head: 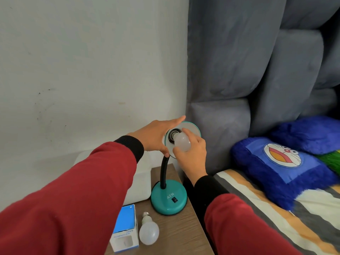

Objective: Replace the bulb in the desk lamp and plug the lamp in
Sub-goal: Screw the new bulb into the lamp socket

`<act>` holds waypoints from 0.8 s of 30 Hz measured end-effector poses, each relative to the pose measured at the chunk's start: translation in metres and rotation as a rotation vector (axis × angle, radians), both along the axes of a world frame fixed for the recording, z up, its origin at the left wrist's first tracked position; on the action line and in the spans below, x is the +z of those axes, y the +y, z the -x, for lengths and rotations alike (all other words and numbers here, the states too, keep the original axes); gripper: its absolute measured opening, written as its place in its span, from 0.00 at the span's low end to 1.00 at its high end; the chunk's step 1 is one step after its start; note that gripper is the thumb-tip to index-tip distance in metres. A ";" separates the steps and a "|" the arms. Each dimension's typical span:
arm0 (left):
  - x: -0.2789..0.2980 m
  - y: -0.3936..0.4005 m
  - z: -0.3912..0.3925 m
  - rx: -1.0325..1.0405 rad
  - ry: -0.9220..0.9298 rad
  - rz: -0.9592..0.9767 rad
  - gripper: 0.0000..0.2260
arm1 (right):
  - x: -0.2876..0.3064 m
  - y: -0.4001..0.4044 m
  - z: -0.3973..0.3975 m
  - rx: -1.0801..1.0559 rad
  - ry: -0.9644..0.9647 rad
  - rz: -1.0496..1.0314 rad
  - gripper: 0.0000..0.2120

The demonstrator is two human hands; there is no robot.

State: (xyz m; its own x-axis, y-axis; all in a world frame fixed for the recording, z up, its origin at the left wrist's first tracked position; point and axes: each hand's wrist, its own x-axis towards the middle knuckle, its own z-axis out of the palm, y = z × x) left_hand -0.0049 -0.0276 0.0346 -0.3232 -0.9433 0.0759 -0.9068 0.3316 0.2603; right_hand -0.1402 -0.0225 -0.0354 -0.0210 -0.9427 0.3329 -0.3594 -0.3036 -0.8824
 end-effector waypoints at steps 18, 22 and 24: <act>0.000 0.004 0.001 -0.002 0.019 0.002 0.53 | 0.001 0.002 0.001 0.004 -0.062 -0.076 0.30; 0.000 0.004 0.001 0.002 0.011 0.012 0.54 | -0.003 -0.002 0.000 -0.073 -0.098 -0.135 0.29; 0.000 0.004 0.001 0.002 0.009 0.015 0.54 | -0.002 -0.003 -0.001 -0.107 -0.105 -0.138 0.30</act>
